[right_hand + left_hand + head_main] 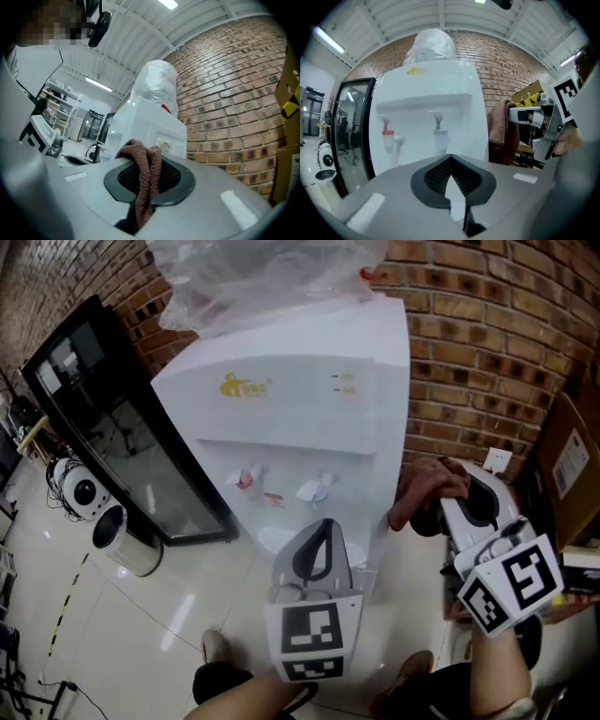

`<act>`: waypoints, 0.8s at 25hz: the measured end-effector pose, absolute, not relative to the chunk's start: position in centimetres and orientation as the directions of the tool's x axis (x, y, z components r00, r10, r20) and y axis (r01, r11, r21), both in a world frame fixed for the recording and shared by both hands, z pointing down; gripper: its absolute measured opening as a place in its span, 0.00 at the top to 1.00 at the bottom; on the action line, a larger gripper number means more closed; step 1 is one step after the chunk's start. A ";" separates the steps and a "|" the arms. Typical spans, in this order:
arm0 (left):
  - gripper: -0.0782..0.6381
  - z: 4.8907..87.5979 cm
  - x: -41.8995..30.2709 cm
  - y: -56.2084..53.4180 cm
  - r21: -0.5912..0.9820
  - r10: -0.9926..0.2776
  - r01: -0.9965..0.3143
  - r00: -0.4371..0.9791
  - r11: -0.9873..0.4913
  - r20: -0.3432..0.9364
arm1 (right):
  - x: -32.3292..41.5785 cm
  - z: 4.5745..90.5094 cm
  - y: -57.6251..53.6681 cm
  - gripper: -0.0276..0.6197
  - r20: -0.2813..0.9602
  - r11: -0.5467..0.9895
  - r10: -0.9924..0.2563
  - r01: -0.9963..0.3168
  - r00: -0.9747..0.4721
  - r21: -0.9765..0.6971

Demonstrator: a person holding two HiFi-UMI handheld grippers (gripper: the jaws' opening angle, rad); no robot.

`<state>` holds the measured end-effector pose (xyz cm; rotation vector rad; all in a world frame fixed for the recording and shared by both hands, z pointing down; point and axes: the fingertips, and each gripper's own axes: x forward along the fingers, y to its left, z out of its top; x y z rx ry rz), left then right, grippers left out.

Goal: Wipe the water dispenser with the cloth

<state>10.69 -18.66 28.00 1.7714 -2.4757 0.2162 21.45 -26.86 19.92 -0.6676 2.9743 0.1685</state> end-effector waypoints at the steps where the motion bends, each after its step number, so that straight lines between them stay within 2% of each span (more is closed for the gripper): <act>1: 0.89 27.1 10.6 -18.7 -0.065 -0.923 -0.935 -0.355 0.349 0.147 | 21.5 18.8 -27.0 0.87 -0.129 0.911 -0.391 -0.403 -0.911 0.088; 11: 0.89 13.7 11.7 -16.1 -0.081 -0.845 -0.845 -0.533 0.529 0.038 | 21.0 5.0 -24.8 0.88 -0.235 0.959 -0.167 -0.213 -0.958 0.187; 15: 0.89 9.2 10.9 -15.6 -0.105 -0.822 -0.817 -0.570 0.568 -0.006 | 19.2 0.8 -24.3 0.87 -0.211 0.948 -0.147 -0.199 -0.966 0.249; 20: 0.89 5.4 9.1 -15.9 -0.081 -0.815 -0.811 -0.579 0.580 -0.031 | 15.7 -1.5 -25.9 0.87 -0.132 0.931 -0.189 -0.220 -0.973 0.291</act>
